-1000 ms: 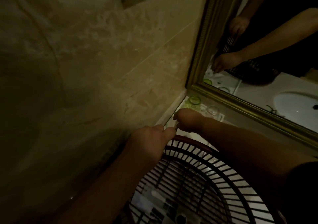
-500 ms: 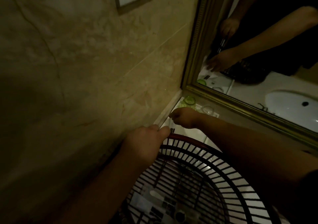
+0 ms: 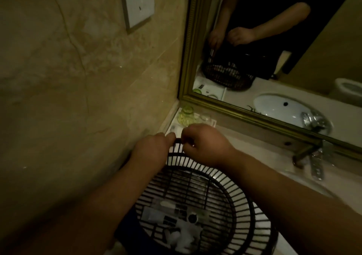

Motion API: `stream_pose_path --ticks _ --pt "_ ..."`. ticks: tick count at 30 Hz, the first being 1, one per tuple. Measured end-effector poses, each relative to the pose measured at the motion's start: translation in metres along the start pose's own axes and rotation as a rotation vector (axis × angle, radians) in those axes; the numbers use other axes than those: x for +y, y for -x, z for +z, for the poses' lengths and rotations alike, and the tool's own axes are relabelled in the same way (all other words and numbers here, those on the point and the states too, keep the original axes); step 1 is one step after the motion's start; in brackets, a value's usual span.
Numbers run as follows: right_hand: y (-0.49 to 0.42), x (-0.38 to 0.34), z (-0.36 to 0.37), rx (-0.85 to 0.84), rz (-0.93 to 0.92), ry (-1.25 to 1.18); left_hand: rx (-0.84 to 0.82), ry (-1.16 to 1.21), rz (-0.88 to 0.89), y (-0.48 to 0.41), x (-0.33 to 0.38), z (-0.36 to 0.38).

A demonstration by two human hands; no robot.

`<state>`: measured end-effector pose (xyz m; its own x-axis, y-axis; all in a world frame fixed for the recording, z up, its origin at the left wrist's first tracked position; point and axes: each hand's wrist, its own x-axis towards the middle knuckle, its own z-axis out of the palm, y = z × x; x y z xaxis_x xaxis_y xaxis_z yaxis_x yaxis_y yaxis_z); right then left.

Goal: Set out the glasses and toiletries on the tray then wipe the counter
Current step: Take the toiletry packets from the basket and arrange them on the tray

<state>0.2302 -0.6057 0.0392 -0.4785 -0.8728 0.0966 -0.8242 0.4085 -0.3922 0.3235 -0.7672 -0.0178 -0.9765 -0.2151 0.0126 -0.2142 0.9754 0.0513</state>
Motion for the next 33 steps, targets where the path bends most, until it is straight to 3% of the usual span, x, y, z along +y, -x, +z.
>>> stream_pose_path --ticks 3,8,13,21,24,33 --pt "0.031 -0.009 0.033 -0.215 0.0 0.054 0.034 -0.044 0.04 0.002 -0.001 0.001" --pt "0.056 -0.016 0.101 -0.753 0.156 0.196 0.064 -0.089 0.074 0.003 -0.005 0.007" --pt "0.072 -0.014 0.144 -0.999 0.234 0.178 0.096 -0.098 0.08 0.003 -0.006 0.009" --pt "0.069 -0.01 0.173 -0.858 0.212 0.267 0.107 -0.121 0.077 0.002 -0.006 0.009" --pt "0.065 -0.007 0.179 -0.883 0.32 0.236 0.103 -0.099 0.075 0.001 -0.007 0.01" --pt "0.066 -0.008 0.174 -0.9 0.317 0.219 0.106 -0.073 0.073 0.0 -0.008 0.012"
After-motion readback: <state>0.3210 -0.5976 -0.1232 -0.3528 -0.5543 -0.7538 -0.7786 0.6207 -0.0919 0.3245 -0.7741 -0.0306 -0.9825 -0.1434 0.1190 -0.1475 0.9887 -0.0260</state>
